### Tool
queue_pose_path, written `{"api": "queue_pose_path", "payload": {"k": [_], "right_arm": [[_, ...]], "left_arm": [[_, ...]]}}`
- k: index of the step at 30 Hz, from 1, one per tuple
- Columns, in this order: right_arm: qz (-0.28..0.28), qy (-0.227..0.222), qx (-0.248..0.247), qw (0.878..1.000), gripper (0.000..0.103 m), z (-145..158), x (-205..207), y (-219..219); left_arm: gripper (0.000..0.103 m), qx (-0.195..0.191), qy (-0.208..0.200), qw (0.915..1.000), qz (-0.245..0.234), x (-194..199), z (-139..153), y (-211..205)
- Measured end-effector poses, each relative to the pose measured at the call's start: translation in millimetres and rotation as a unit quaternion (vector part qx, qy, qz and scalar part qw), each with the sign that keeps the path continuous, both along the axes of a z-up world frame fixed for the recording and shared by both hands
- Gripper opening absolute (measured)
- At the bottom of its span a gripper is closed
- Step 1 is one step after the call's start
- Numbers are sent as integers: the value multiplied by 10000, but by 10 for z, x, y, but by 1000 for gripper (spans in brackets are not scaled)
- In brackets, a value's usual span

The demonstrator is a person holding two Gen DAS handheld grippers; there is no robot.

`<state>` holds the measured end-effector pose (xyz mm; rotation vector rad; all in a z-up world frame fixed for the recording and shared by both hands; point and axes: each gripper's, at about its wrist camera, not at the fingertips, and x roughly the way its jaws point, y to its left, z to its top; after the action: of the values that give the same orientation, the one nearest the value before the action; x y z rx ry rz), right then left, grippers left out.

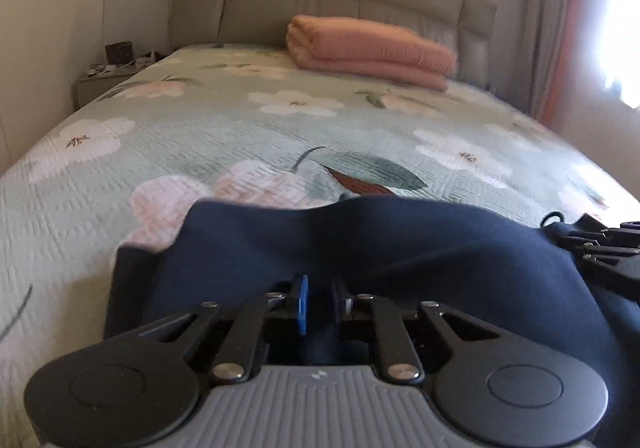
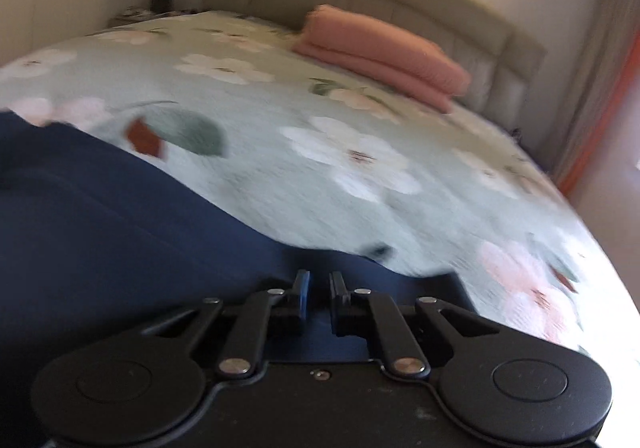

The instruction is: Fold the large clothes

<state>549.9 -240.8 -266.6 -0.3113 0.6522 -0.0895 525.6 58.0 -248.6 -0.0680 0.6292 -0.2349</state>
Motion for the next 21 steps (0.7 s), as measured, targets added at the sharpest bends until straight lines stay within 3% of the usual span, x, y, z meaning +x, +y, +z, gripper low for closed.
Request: {"api": "queue_pose_path", "payload": {"k": [4,6,7,9,11,13,15,17,19,21], "right_arm": [[-543,9,291,9981,7,-47,-81,-426],[-671,0,170,9976,8,89,-211,-435],[-649,1,312,9974,10,179,-313,-438],[-329,2,1044,9940,11,427,-653,-386],[295,60,1897,9814,13,629,-1003,-240],[851,359,2318,9684,21,644,-1250,-22],[992,753,2305,9651,21,493,-1385,157],[889,881,1980,9722,18,240,-1490,185],[914,737,1890,9749,17,144,-1647,61],[671,815,2088,9722,17,142,-1782,-137]], "left_arm": [[3,-670,177,9975,122,-48,-29,417],[4,-712,252,9970,192,-134,62,483],[9,-634,248,9975,212,-229,155,468],[18,-618,85,9980,-100,-520,355,354],[22,-614,-7,9960,-645,-854,484,168],[23,-313,123,9958,-847,-1098,506,-28],[24,15,430,9960,-778,-1221,364,-113],[24,384,619,9962,-482,-1337,141,-37],[22,239,595,9976,-268,-1482,50,198],[12,-55,863,9962,-17,-1579,84,419]]}}
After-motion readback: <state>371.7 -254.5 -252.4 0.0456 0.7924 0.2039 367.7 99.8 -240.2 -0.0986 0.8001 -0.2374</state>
